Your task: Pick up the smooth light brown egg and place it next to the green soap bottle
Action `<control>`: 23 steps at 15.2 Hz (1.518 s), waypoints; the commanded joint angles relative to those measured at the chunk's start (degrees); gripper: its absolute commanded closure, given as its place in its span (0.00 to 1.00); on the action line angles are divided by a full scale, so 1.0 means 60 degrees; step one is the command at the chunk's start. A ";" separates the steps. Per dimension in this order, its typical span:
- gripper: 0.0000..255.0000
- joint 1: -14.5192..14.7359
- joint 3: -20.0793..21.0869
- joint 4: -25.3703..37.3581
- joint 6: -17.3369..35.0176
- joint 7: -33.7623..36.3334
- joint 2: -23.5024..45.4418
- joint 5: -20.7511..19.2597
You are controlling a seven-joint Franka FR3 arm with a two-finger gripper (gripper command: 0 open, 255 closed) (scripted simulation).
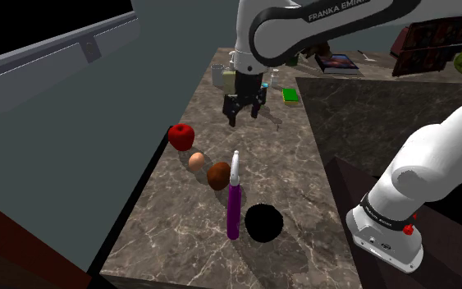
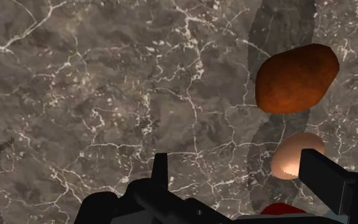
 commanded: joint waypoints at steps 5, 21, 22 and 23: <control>0.00 0.0129 0.0676 0.1162 0.0830 0.1299 0.2237 -0.0460; 0.00 0.1065 0.0842 0.3410 0.2032 0.3335 0.6187 -0.1862; 0.00 0.1100 0.0823 0.3351 0.2201 0.3368 0.6302 -0.1913; 0.00 0.1100 0.0822 0.3351 0.2201 0.3368 0.6301 -0.1913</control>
